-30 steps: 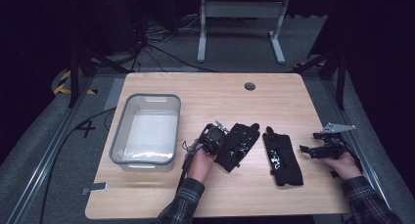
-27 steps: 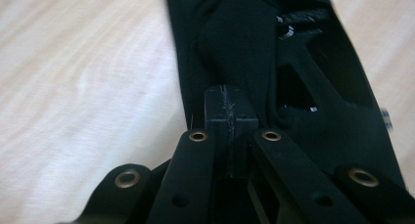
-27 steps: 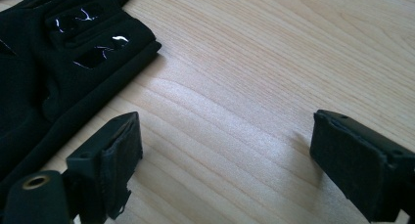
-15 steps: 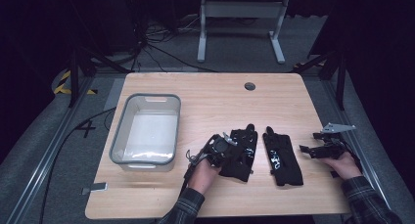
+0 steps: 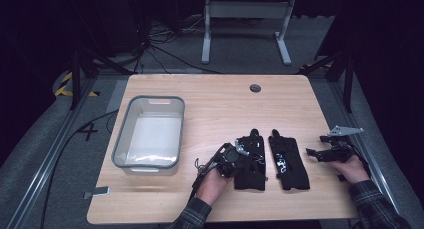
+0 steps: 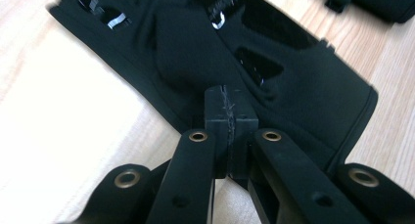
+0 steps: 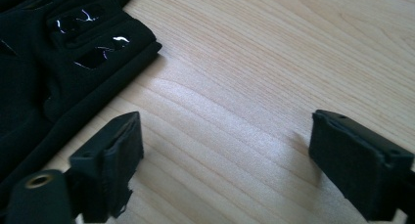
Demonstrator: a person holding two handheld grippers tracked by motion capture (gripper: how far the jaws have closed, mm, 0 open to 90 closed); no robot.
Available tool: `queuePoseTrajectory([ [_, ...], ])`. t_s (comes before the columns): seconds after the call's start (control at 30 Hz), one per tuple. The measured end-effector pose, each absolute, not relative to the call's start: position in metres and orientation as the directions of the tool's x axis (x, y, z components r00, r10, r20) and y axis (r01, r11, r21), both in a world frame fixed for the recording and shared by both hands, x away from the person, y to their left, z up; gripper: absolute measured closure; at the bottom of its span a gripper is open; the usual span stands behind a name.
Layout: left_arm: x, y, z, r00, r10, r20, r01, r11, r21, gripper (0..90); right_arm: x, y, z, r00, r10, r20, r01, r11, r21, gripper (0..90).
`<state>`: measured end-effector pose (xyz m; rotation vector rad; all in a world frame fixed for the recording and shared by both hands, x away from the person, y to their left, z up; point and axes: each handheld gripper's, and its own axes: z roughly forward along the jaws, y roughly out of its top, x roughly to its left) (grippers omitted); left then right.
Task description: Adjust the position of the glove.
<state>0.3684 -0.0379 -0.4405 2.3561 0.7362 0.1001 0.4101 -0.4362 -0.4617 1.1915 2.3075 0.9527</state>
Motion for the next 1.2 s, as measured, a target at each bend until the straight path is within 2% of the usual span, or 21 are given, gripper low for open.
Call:
queuePoseTrajectory([
  [0.13,0.371,-0.035,-0.436,0.834,0.542,-0.104,0.474,-0.608,0.637,89.8,0.405,-0.434,-0.455,-0.616,0.788,-0.005,0.536,0.424,0.73,30.8],
  [0.23,0.374,-0.035,-0.436,0.831,0.548,-0.093,0.469,-0.603,0.645,89.9,0.398,-0.43,-0.447,-0.647,0.763,0.002,0.507,0.427,0.748,49.6],
  [0.27,0.374,-0.035,-0.436,0.831,0.548,-0.093,0.469,-0.603,0.645,89.9,0.398,-0.43,-0.447,-0.647,0.763,0.002,0.507,0.427,0.748,49.6],
  [0.37,0.377,-0.036,-0.436,0.827,0.555,-0.087,0.469,-0.595,0.653,89.8,0.389,-0.421,-0.443,-0.708,0.705,0.036,0.489,0.453,0.745,72.4],
  [0.43,0.379,-0.038,-0.436,0.827,0.557,-0.083,0.465,-0.592,0.658,89.9,0.385,-0.413,-0.442,-0.742,0.669,0.052,0.478,0.473,0.74,81.6],
  [0.5,0.38,-0.039,-0.436,0.828,0.554,-0.082,0.464,-0.595,0.656,89.8,0.382,-0.406,-0.442,-0.767,0.638,0.063,0.469,0.491,0.735,86.9],
  [0.73,0.385,-0.05,-0.449,0.837,0.541,-0.079,0.471,-0.64,0.607,89.8,0.38,-0.384,-0.449,-0.823,0.562,0.083,0.456,0.565,0.687,89.5],
  [1.2,0.38,-0.045,-0.452,0.822,0.561,-0.098,0.494,-0.616,0.613,89.9,0.383,-0.36,-0.451,-0.859,0.508,0.065,0.415,0.615,0.671,89.7],
])
